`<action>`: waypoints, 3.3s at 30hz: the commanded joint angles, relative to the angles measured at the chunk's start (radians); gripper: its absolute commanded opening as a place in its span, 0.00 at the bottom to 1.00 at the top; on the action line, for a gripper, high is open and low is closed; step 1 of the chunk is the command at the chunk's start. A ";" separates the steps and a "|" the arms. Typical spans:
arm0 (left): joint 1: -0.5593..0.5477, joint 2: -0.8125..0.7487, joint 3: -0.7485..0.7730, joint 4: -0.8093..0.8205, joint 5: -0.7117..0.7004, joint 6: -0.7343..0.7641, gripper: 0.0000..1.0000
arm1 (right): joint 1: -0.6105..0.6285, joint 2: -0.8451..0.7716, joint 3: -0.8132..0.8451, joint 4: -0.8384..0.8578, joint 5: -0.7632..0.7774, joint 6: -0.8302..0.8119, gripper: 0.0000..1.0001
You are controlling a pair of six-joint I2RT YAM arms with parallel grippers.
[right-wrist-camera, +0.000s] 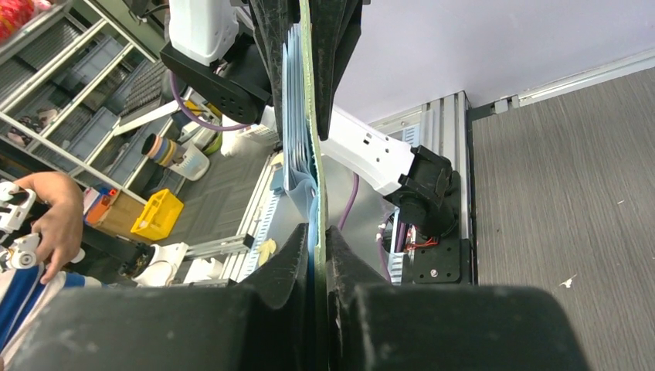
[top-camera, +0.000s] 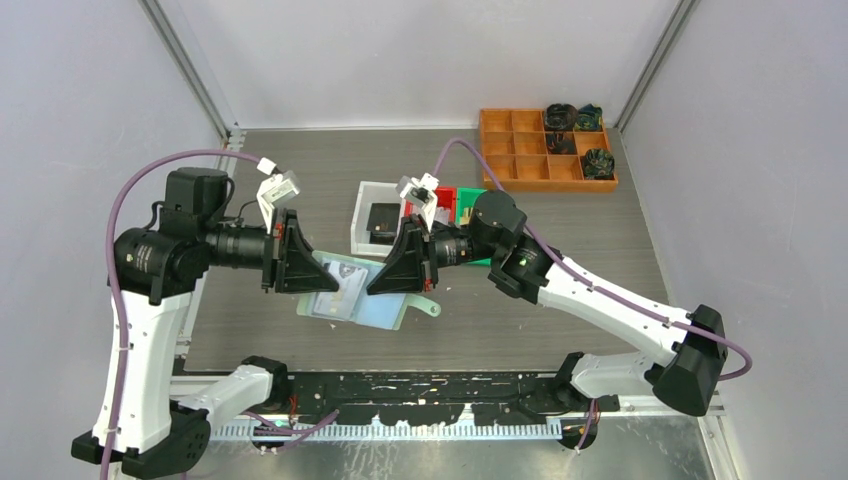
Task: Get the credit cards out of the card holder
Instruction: Remove the credit card from the card holder.
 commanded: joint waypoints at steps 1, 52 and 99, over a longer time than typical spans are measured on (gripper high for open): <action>-0.002 -0.007 0.025 0.053 0.047 -0.024 0.00 | 0.021 -0.021 0.019 0.094 0.060 0.022 0.01; -0.003 -0.220 -0.212 0.322 -0.343 0.018 0.98 | 0.120 0.043 0.244 -0.403 0.552 -0.079 0.01; -0.004 -0.389 -0.485 0.568 -0.464 0.030 0.98 | 0.178 0.183 0.429 -0.481 0.784 0.002 0.01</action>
